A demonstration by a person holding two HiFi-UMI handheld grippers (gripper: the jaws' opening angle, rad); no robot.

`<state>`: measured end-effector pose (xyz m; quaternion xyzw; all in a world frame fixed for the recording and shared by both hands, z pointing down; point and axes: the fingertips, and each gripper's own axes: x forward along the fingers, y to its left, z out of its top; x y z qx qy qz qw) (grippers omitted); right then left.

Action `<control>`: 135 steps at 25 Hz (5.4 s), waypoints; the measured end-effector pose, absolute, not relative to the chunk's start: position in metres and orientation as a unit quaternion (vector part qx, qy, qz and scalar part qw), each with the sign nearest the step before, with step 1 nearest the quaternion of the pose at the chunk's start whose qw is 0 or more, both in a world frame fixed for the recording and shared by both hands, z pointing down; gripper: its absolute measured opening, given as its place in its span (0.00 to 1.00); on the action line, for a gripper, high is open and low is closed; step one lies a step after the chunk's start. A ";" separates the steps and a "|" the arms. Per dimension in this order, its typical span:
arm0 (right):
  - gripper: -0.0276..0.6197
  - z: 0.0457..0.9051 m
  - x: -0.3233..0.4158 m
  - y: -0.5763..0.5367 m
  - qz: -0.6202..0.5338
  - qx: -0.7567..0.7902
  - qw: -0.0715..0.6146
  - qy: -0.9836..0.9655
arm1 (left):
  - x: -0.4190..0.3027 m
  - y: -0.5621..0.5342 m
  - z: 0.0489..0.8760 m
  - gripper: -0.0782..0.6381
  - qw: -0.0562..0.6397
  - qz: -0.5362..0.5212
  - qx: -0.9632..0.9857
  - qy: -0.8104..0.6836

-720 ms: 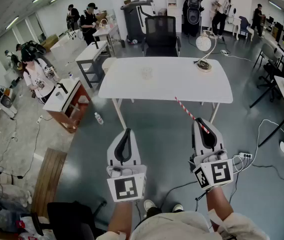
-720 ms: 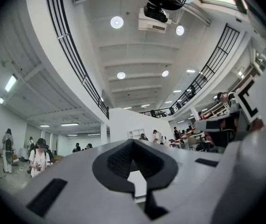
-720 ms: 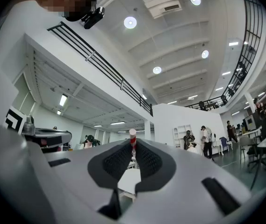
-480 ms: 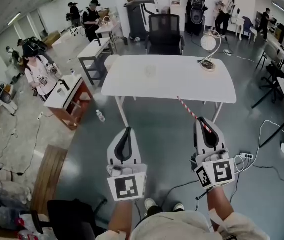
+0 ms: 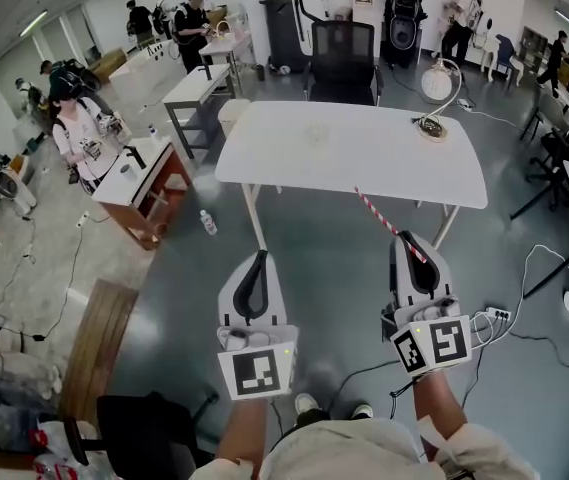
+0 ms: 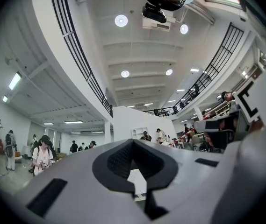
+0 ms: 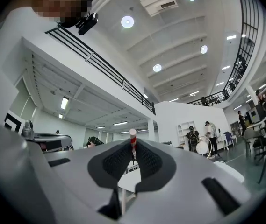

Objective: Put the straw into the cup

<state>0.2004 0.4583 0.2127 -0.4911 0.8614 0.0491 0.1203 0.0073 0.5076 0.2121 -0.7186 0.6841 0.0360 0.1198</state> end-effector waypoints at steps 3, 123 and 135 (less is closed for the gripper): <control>0.08 0.214 0.176 0.453 0.052 -0.488 0.114 0.864 | -0.016 0.503 0.213 0.11 0.118 0.038 -0.716 0.687; 0.08 0.361 0.046 -0.230 -0.065 -0.576 -0.013 0.815 | -0.140 -0.217 0.337 0.11 0.004 -0.004 -0.796 0.605; 0.08 0.440 0.050 -0.273 -0.139 -0.526 -0.059 0.837 | -0.110 -0.270 0.402 0.11 -0.035 -0.043 -0.788 0.613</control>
